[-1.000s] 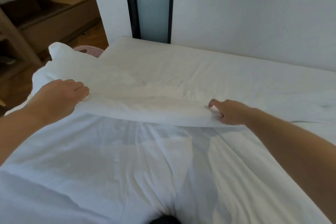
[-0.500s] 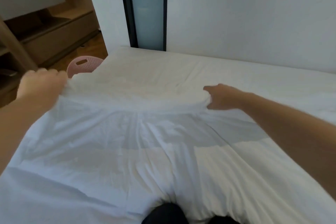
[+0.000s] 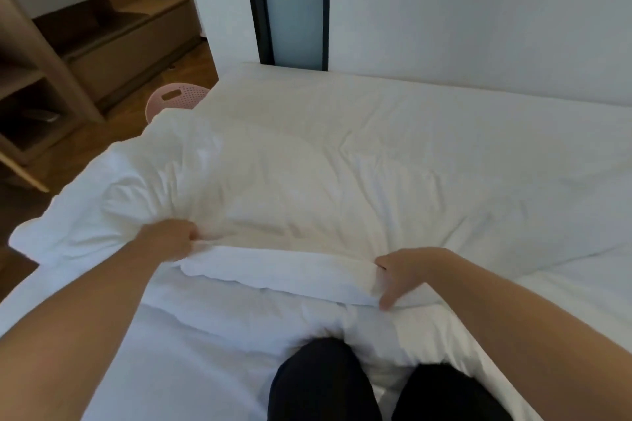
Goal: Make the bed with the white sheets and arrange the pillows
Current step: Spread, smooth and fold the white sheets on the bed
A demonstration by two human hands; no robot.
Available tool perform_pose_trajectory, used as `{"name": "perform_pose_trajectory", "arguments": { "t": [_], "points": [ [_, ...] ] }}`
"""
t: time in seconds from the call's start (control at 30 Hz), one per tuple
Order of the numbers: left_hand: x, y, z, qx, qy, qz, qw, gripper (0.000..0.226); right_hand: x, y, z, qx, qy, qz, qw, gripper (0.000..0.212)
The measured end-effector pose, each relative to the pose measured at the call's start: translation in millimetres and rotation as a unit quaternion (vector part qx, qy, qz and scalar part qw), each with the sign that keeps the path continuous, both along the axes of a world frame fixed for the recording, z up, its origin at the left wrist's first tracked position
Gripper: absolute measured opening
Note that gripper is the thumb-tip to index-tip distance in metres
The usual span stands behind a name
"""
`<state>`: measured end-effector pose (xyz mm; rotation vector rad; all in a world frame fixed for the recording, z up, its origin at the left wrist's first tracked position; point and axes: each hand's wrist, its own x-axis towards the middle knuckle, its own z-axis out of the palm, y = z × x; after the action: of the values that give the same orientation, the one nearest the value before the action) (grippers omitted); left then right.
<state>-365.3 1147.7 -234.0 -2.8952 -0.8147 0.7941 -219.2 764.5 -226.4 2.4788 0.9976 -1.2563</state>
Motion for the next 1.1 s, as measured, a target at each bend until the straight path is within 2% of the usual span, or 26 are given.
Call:
{"name": "perform_pose_trajectory", "arguments": {
  "t": [0.03, 0.07, 0.13, 0.23, 0.3, 0.33, 0.37, 0.4, 0.47, 0.53, 0.57, 0.63, 0.7, 0.73, 0.77, 0.83, 0.9, 0.93, 1.0, 1.1],
  "points": [
    [1.0, 3.5, 5.2, 0.021, -0.046, 0.059, 0.997, 0.023, 3.3, 8.0, 9.8, 0.012, -0.001, 0.002, 1.0, 0.079],
    [1.3, 7.2, 6.9, 0.053, -0.088, 0.113, 0.988, 0.028, 5.8, 17.2, 16.4, 0.033, -0.005, -0.004, 0.999, 0.079],
    [-3.8, 9.7, 10.6, 0.127, -0.156, 0.214, 0.956, 0.045, 9.8, 39.6, 17.8, 0.092, -0.008, -0.026, 0.995, 0.082],
    [-23.9, 30.0, -1.5, 0.111, -0.24, 0.395, 0.88, 0.083, 6.1, 78.3, 9.2, 0.15, -0.011, -0.023, 0.988, 0.088],
    [-38.5, 63.8, -16.3, -0.002, -0.323, 0.545, 0.774, 0.098, -4.0, 102.2, -0.3, 0.16, -0.011, 0.004, 0.987, 0.086],
    [-44.7, 79.6, -19.4, -0.085, -0.37, 0.587, 0.715, 0.098, -10.1, 112.7, -5.0, 0.163, -0.008, 0.018, 0.986, 0.081],
    [-49.1, 90.4, -20.9, -0.166, -0.409, 0.607, 0.66, 0.092, -16.0, 121.3, -9.1, 0.164, -0.008, 0.028, 0.986, 0.072],
    [-52.0, 97.1, -22.4, -0.234, -0.424, 0.614, 0.623, 0.082, -21.4, 128.1, -12.0, 0.166, -0.011, 0.038, 0.985, 0.057],
    [-46.1, 98.1, -8.7, -0.33, -0.41, 0.572, 0.629, 0.056, -27.9, 137.5, -17.4, 0.168, -0.035, 0.062, 0.983, 0.027],
    [-30.2, 104.8, 12.7, -0.339, -0.466, 0.54, 0.613, 0.049, -31.1, 143.4, -17.9, 0.197, -0.035, 0.05, 0.978, 0.022],
    [-20.1, 112.0, 28.1, -0.294, -0.515, 0.522, 0.613, 0.047, -31.6, 147.5, -16.1, 0.229, -0.022, 0.028, 0.973, 0.022],
    [-3.2, 141.8, 69.1, -0.13, -0.62, 0.482, 0.605, 0.037, -36.5, 160.7, -5.3, 0.308, 0.02, -0.014, 0.951, 0.023],
    [-1.1, 176.8, 102.0, -0.006, -0.649, 0.425, 0.631, 0.035, -48.4, 180.1, 9.2, 0.368, 0.039, -0.009, 0.929, 0.027],
    [-4.8, 190.9, 105.8, 0.028, -0.624, 0.418, 0.659, 0.038, -56.1, 190.2, 14.2, 0.385, 0.036, -0.011, 0.922, 0.029],
    [-8.4, 196.9, 103.8, 0.061, -0.568, 0.41, 0.711, 0.045, -62.6, 198.8, 14.4, 0.398, 0.031, -0.023, 0.917, 0.03],
    [-15.6, 180.1, 73.2, 0.128, -0.388, 0.377, 0.831, 0.065, -74.7, 207.4, 3.8, 0.398, 0.018, -0.03, 0.917, 0.028],
    [-23.6, 142.0, 25.3, 0.102, -0.234, 0.285, 0.924, 0.078, -86.7, 206.4, -17.3, 0.335, -0.009, 0.004, 0.942, 0.013],
    [-26.3, 118.6, 0.9, 0.061, -0.17, 0.225, 0.957, 0.075, -91.6, 203.3, -26.6, 0.296, -0.014, 0.023, 0.955, 0.016],
    [-29.0, 85.8, -38.8, 0.008, -0.063, 0.163, 0.985, 0.063, -92.2, 195.5, -33.9, 0.246, -0.014, 0.046, 0.968, 0.035],
    [-6.0, 55.6, -45.5, 0.053, 0.006, 0.183, 0.982, 0.062, -63.5, 176.9, -18.0, 0.184, -0.039, 0.076, 0.979, 0.05]
  ]
}}
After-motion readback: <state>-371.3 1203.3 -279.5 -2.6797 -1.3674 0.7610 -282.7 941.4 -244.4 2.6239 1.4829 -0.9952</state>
